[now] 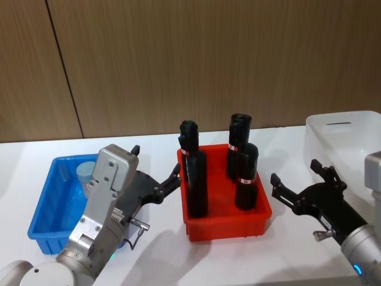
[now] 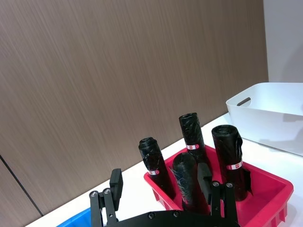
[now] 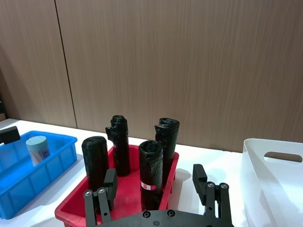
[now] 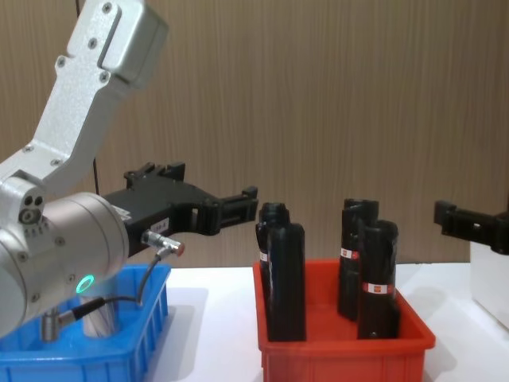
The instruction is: Pick the cotton swabs from the blue box and place them into the white box.
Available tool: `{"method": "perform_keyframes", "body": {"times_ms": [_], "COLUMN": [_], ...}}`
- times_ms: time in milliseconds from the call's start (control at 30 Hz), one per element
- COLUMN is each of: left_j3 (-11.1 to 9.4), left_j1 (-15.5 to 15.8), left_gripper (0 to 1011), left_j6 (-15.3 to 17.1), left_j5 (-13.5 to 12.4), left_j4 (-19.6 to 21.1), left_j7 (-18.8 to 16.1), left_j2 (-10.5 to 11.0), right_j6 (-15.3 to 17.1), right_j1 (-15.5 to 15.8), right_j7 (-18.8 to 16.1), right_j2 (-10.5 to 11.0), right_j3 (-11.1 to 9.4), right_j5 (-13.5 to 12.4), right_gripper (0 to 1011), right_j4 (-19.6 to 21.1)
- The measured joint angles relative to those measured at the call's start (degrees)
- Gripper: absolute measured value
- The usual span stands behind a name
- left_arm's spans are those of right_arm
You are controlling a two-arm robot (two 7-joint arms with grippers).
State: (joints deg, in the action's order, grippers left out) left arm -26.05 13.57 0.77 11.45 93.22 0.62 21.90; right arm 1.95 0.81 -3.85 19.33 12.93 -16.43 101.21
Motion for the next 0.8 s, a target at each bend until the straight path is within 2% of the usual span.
{"method": "perform_keyframes", "body": {"times_ms": [333, 567, 800], "left_j3": [0.0, 0.0, 0.0], "left_j1": [0.0, 0.0, 0.0], "left_gripper": [1000, 1000, 1000], "left_j6": [0.0, 0.0, 0.0], "left_j5": [0.0, 0.0, 0.0], "left_j4": [0.0, 0.0, 0.0], "left_j7": [0.0, 0.0, 0.0], "left_j2": [0.0, 0.0, 0.0], "right_j6": [1.0, 1.8, 2.1], "right_j1": [-1.7, -4.4, -8.4], "right_j7": [-1.3, -3.3, -6.7], "right_j2": [-0.5, -1.2, -2.2], "right_j3": [-0.2, -0.6, -0.9], "right_j5": [0.0, -0.1, -0.5], "right_gripper": [1001, 1001, 1002], "right_j4": [-2.2, -6.2, -11.9]}}
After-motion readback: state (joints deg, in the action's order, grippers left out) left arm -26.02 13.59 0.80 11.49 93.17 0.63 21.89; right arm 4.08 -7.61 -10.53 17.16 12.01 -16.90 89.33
